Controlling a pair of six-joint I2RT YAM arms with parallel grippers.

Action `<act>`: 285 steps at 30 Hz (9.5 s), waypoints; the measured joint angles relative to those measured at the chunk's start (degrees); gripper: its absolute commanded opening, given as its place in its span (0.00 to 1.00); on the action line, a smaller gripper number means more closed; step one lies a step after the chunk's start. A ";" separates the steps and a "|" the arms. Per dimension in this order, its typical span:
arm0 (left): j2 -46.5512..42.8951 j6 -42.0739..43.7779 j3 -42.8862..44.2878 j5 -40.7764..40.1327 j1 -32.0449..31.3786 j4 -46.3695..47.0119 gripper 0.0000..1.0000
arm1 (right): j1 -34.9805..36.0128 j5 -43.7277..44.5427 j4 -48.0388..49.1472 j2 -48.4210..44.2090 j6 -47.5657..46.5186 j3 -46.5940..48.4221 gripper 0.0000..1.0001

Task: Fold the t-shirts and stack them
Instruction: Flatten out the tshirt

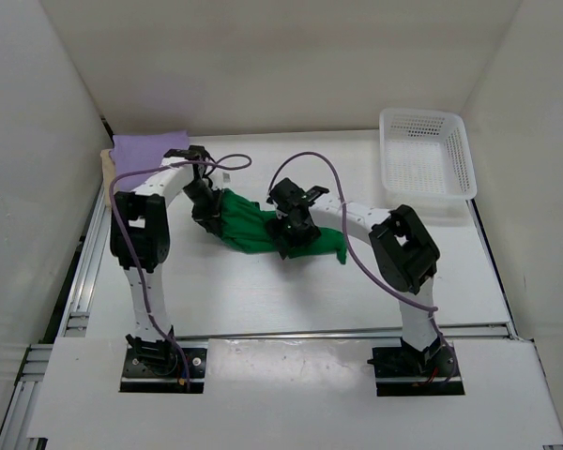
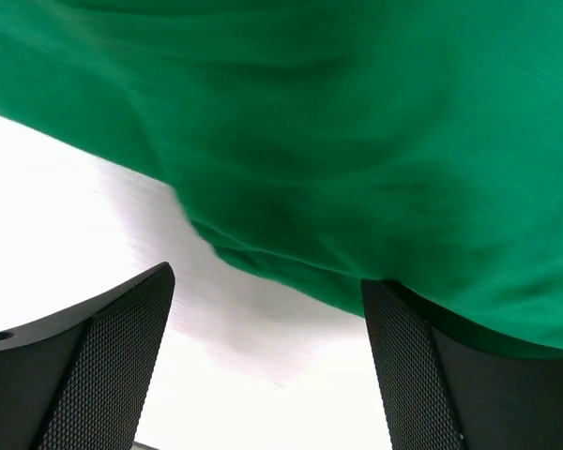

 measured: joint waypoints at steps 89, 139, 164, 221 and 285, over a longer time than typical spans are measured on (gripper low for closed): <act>-1.14 -0.17 19.45 9.25 10.67 -5.35 1.00 | -26.97 -8.94 -7.02 10.14 11.63 48.26 1.00; -63.73 0.02 -31.45 -17.38 23.71 11.50 0.92 | 14.75 5.35 8.96 -12.17 75.41 -22.69 0.00; -29.64 0.24 -35.63 -14.45 -11.61 18.14 1.00 | 12.39 27.82 -17.59 -67.67 56.54 -24.59 0.00; -28.28 0.42 -25.99 -20.65 -8.07 0.87 0.83 | 12.00 27.56 -19.85 -68.02 58.69 -37.86 0.00; -38.10 0.44 -33.35 -29.42 -3.39 5.95 0.96 | -19.41 0.52 -1.79 -63.17 38.14 -49.53 0.00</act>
